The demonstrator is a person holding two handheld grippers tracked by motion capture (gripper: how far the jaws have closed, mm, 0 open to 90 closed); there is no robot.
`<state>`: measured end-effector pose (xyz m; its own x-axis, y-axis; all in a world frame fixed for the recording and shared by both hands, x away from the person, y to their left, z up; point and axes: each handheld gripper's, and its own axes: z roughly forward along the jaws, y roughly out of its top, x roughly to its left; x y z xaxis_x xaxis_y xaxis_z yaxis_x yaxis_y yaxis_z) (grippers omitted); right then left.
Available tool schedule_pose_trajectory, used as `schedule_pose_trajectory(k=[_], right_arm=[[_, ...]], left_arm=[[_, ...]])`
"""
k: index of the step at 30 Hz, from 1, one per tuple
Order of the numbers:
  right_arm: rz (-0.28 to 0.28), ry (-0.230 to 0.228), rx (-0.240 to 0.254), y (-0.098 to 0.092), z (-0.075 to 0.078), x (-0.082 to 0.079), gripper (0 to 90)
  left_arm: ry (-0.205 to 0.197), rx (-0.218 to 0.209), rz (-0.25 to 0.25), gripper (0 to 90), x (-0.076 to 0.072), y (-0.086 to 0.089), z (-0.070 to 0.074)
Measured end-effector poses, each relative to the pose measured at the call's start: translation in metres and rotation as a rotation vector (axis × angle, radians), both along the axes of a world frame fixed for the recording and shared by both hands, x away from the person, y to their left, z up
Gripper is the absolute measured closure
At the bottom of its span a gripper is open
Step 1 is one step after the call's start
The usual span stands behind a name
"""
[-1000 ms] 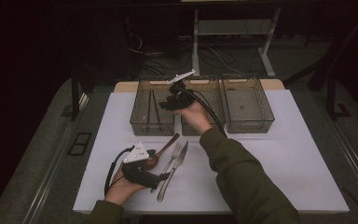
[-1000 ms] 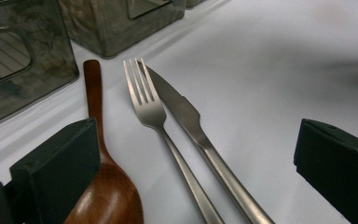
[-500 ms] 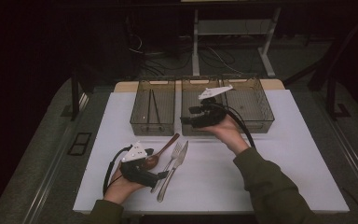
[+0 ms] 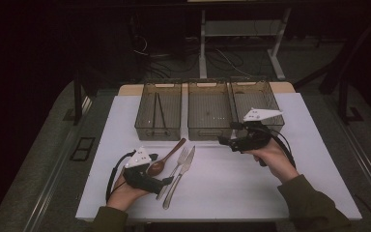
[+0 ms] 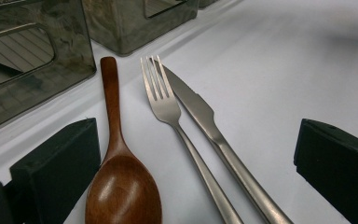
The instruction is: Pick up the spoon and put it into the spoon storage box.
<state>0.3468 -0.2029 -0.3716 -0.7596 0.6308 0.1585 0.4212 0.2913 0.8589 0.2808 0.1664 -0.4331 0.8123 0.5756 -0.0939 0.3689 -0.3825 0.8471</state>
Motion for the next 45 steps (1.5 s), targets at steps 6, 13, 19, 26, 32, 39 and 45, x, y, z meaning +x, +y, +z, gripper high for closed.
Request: schedule_pose_trajectory(k=[6,13,19,26,32,39,45], right_arm=[[-0.064,-0.016,-0.01,-0.026,-0.013,-0.02,16.5],[-0.099,-0.008,-0.036,-0.053,-0.03,-0.038,16.5],[-0.128,-0.008,-0.046,-0.075,-0.044,-0.056,16.5],[-0.135,0.028,-0.063,-0.094,-0.06,-0.072,16.5],[-0.13,0.036,-0.046,-0.101,-0.066,-0.084,16.5],[-0.108,0.039,-0.046,-0.099,-0.066,-0.088,16.5],[-0.118,0.025,-0.049,-0.098,-0.066,-0.089,16.5]], left_arm=[[-0.004,0.008,0.009,0.0,-0.002,0.0,0.002],[-0.009,0.01,0.014,0.0,-0.002,0.002,0.002],[-0.006,0.01,0.015,0.0,-0.002,0.001,0.002],[-0.005,-0.004,0.027,0.0,-0.001,0.0,0.003],[-0.007,0.004,0.039,0.0,-0.001,0.005,0.003],[-0.027,0.013,0.066,0.0,0.007,0.012,0.008],[-0.034,0.015,0.079,7.9,0.02,0.025,0.01]])
